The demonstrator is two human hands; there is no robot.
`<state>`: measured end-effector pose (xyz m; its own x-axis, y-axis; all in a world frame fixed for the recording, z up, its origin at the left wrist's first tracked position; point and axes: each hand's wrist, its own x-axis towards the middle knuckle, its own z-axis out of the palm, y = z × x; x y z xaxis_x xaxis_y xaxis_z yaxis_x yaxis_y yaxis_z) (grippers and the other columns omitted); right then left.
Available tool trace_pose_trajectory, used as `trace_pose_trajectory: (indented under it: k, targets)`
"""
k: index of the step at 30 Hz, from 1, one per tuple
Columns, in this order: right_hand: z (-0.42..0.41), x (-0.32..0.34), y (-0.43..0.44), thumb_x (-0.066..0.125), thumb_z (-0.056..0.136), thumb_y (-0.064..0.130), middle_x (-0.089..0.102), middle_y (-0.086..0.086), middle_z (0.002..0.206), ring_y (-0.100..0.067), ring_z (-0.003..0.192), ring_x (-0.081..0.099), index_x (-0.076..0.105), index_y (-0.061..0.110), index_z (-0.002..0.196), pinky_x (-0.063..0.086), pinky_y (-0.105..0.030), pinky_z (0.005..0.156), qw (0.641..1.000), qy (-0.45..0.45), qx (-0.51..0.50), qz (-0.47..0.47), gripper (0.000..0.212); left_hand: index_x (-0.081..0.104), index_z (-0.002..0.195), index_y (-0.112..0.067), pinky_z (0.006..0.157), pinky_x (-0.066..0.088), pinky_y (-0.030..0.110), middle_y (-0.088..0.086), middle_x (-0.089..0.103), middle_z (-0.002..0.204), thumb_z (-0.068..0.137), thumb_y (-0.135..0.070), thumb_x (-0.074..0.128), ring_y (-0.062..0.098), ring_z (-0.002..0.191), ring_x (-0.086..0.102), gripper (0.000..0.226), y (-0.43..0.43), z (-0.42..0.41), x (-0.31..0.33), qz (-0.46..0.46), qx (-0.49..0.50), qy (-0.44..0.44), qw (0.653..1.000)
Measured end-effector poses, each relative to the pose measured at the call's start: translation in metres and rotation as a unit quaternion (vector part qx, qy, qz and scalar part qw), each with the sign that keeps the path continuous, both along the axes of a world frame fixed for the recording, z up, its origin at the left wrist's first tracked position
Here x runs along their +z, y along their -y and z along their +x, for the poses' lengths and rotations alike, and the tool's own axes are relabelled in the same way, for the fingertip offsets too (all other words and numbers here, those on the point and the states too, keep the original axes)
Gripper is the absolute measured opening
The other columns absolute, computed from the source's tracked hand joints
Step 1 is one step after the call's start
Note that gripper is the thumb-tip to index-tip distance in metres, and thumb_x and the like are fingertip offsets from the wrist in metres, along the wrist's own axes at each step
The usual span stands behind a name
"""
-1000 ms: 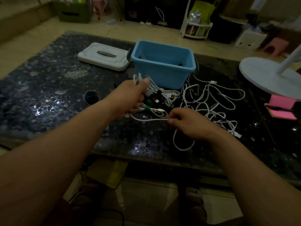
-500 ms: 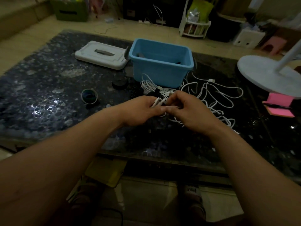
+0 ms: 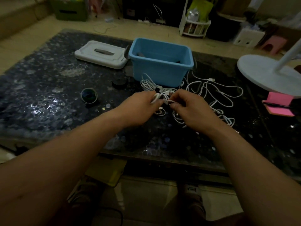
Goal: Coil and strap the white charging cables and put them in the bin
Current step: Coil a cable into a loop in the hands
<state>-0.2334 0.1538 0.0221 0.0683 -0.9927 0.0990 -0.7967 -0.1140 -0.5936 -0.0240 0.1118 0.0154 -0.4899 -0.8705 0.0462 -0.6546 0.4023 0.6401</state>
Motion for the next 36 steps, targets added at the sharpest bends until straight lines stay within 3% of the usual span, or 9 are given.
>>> trace_pose_trajectory:
  k: [3,6,9,13,16,19,26,30,36]
  targets:
    - [-0.006,-0.003,0.002,0.065,0.102,0.027,0.069,0.009,0.087,-0.007,0.08,0.065,0.07,0.025,0.096,0.051,-0.03,0.068,0.999,-0.027,-0.031,0.023,0.009,0.064,0.081,-0.009,0.067,0.048,0.037,0.006,0.066,0.074,0.1,-0.043,0.064,0.017,0.067,0.059,0.039,0.004,0.003,0.011,0.02,0.072,-0.088,0.993]
    - [-0.004,-0.004,0.002,0.06,0.106,0.037,0.068,0.003,0.077,-0.013,0.073,0.064,0.066,0.017,0.085,0.047,-0.033,0.066,0.998,-0.008,-0.039,0.042,0.03,0.073,0.085,-0.015,0.067,0.054,0.025,-0.005,0.076,0.076,0.097,-0.036,0.072,0.005,0.07,0.07,0.024,0.005,0.007,0.014,0.097,0.154,-0.251,0.951]
    - [0.012,0.001,-0.005,0.048,0.109,0.045,0.071,-0.001,0.077,-0.018,0.074,0.067,0.068,0.019,0.089,0.051,-0.036,0.071,0.997,0.045,-0.025,0.066,0.038,0.064,0.079,-0.019,0.048,0.043,0.022,-0.012,0.058,0.048,0.102,-0.03,0.067,0.003,0.042,0.054,0.025,0.0,-0.002,0.009,0.192,0.19,-0.343,0.9]
    - [0.035,0.0,-0.01,0.038,0.112,0.042,0.067,-0.004,0.082,-0.022,0.08,0.064,0.065,0.014,0.095,0.052,-0.043,0.08,0.997,0.026,-0.006,0.074,0.043,0.048,0.071,-0.023,0.051,0.035,0.028,-0.002,0.034,0.055,0.104,-0.047,0.06,0.014,0.046,0.033,0.043,-0.001,-0.011,-0.001,0.317,0.208,-0.423,0.823]
    - [0.042,-0.001,-0.009,0.036,0.112,0.044,0.067,0.001,0.086,-0.02,0.08,0.063,0.062,0.02,0.094,0.053,-0.044,0.078,0.998,0.009,-0.01,0.055,0.039,0.064,0.081,-0.015,0.061,0.053,0.032,0.003,0.061,0.066,0.096,-0.054,0.068,0.02,0.059,0.061,0.042,-0.006,-0.016,-0.008,0.338,0.154,-0.408,0.834]
    - [0.049,-0.001,-0.011,0.037,0.11,0.043,0.072,-0.001,0.094,-0.022,0.081,0.066,0.065,0.023,0.1,0.056,-0.043,0.077,0.998,-0.032,0.005,0.051,0.036,0.074,0.111,-0.008,0.091,0.062,0.043,0.017,0.079,0.103,0.092,-0.052,0.074,0.031,0.098,0.077,0.047,-0.013,-0.021,-0.011,0.345,0.107,-0.383,0.85]
    - [0.062,-0.005,-0.017,0.035,0.111,0.042,0.072,-0.004,0.1,-0.027,0.087,0.067,0.063,0.025,0.113,0.056,-0.048,0.079,0.997,-0.062,0.039,0.026,0.033,0.075,0.103,-0.014,0.088,0.059,0.038,0.006,0.08,0.089,0.107,-0.037,0.056,0.021,0.09,0.077,0.03,-0.01,-0.027,-0.017,0.31,0.215,-0.407,0.832]
    - [0.055,-0.013,-0.012,0.052,0.107,0.04,0.059,0.003,0.109,-0.015,0.098,0.059,0.065,0.025,0.111,0.052,-0.039,0.087,1.0,-0.028,-0.005,-0.012,0.02,0.066,0.067,-0.012,0.068,0.059,0.037,0.006,0.071,0.065,0.112,-0.04,0.045,0.022,0.064,0.068,0.057,-0.004,-0.022,0.001,0.356,0.259,-0.519,0.732]
    - [0.044,-0.017,-0.012,0.061,0.104,0.044,0.063,0.008,0.11,-0.012,0.098,0.061,0.063,0.028,0.126,0.051,-0.036,0.084,0.998,-0.042,0.016,0.049,0.028,0.047,0.075,-0.018,0.05,0.057,0.029,-0.002,0.039,0.053,0.112,-0.045,0.041,0.015,0.044,0.047,0.046,0.02,0.002,0.01,0.372,0.283,-0.649,0.6]
